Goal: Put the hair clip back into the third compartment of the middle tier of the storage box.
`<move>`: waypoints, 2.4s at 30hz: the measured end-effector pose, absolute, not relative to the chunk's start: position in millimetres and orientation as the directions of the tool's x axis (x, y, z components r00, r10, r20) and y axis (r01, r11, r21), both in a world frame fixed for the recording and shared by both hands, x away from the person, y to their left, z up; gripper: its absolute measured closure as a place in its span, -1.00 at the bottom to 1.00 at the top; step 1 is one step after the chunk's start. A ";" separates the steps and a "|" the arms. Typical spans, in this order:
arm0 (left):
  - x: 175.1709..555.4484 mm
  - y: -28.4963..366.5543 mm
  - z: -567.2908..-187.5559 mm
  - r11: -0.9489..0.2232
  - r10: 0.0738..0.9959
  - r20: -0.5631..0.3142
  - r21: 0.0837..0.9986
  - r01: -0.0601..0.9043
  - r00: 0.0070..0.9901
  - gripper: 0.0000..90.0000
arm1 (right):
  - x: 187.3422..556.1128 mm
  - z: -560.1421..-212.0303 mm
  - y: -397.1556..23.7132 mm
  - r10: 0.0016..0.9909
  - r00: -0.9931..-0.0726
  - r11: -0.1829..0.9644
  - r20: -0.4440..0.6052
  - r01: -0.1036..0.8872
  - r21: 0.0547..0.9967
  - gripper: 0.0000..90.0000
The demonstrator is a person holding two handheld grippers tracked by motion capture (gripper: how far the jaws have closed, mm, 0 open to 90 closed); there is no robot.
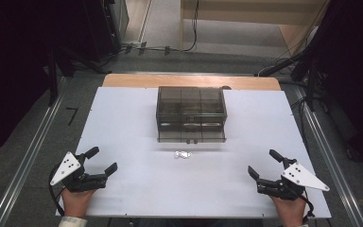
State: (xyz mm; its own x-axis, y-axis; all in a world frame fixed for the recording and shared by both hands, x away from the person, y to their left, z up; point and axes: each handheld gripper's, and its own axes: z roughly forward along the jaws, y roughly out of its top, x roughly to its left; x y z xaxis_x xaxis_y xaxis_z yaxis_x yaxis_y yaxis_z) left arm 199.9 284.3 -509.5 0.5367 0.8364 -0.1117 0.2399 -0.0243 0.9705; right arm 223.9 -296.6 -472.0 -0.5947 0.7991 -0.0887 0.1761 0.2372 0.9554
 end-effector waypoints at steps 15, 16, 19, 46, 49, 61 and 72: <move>199.9 284.4 -509.5 -0.024 0.836 -0.112 0.971 0.240 0.536 -0.88 | 241.2 -475.7 -254.3 0.759 -0.642 0.291 -0.108 0.186 0.938 -0.84; 199.9 284.3 -509.5 -0.022 0.836 -0.114 0.971 0.240 0.536 -0.88 | 242.3 -475.8 -252.1 0.757 -0.644 0.291 -0.106 0.188 0.938 -0.84; 199.9 284.3 -509.5 -0.022 0.836 -0.114 0.970 0.240 0.537 -0.88 | 245.1 -476.0 -247.0 0.753 -0.649 0.298 -0.108 0.190 0.935 -0.83; 199.8 284.4 -509.5 -0.023 0.833 -0.113 0.971 0.238 0.541 -0.88 | 274.7 -489.2 -164.7 0.642 -0.758 0.427 -0.118 0.225 0.876 -0.73; 199.9 284.3 -509.5 -0.022 0.833 -0.114 0.971 0.239 0.541 -0.88 | 276.2 -489.3 -160.6 0.632 -0.765 0.442 -0.126 0.222 0.869 -0.73; 199.9 284.3 -509.5 -0.025 0.834 -0.112 0.971 0.240 0.541 -0.88 | 285.3 -491.0 -142.6 0.592 -0.791 0.504 -0.151 0.218 0.836 -0.73; 199.9 284.2 -509.5 -0.025 0.834 -0.112 0.970 0.240 0.541 -0.88 | 291.0 -495.1 -138.9 0.582 -0.798 0.522 -0.155 0.220 0.824 -0.71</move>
State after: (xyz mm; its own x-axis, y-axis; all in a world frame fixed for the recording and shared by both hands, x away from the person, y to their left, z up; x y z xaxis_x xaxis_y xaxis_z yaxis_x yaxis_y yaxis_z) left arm 199.9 284.2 -509.5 0.5406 0.8337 -0.1123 0.2402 -0.0251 0.9704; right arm 291.0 -138.9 -495.1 -0.7983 0.5818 -0.1554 0.2203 0.5223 0.8238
